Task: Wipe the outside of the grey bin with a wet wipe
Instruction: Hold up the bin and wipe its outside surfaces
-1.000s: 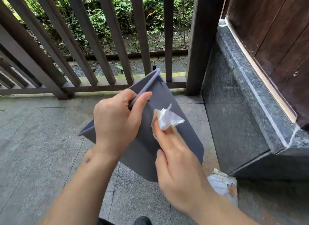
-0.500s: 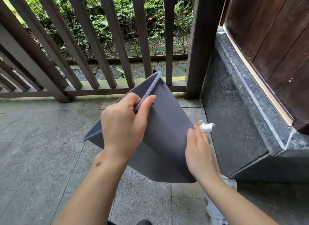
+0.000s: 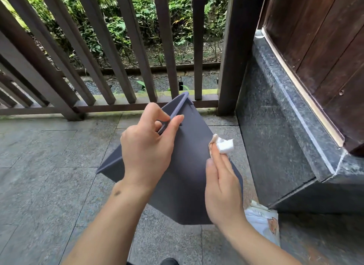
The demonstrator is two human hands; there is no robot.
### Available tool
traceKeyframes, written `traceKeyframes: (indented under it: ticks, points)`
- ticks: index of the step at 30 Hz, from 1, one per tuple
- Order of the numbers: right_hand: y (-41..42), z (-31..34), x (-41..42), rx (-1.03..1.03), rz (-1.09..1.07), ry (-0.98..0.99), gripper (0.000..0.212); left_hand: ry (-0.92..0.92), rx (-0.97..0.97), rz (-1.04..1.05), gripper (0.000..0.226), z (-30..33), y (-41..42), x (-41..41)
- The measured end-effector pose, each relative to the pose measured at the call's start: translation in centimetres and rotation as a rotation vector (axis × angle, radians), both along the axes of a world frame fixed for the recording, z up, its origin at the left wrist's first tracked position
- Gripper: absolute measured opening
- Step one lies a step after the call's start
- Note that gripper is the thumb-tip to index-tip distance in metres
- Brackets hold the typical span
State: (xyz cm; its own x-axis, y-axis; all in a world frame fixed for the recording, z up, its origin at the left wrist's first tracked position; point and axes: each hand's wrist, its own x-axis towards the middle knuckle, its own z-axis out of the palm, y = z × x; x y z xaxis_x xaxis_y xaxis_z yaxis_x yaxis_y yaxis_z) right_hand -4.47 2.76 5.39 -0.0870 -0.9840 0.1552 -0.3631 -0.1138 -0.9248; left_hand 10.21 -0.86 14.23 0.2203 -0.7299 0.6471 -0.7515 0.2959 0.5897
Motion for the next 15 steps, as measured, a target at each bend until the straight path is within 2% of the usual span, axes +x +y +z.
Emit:
traceKeyframes:
  ticks: [3,7,9,12,15]
  points:
    - [-0.9,-1.5,-1.1,0.171,-0.123,0.035,0.051,-0.019,-0.018,0.005,0.032,0.3,-0.1,-0.3]
    - [-1.6,-2.3,-2.1,0.511,-0.259,-0.076,0.051,-0.009,-0.02,0.002,0.032,0.4,-0.1,0.0]
    - [-1.4,-1.2,-1.6,0.588,-0.255,-0.099,0.049,-0.031,-0.025,0.009,0.032,0.6,-0.2,0.3]
    - [0.3,0.8,0.1,0.431,-0.124,-0.101,0.044,-0.069,-0.047,0.048,0.034,0.6,-0.2,0.8]
    - [2.9,2.9,2.3,0.084,0.115,-0.008,0.061,-0.052,-0.033,0.043,0.034,0.4,-0.2,0.8]
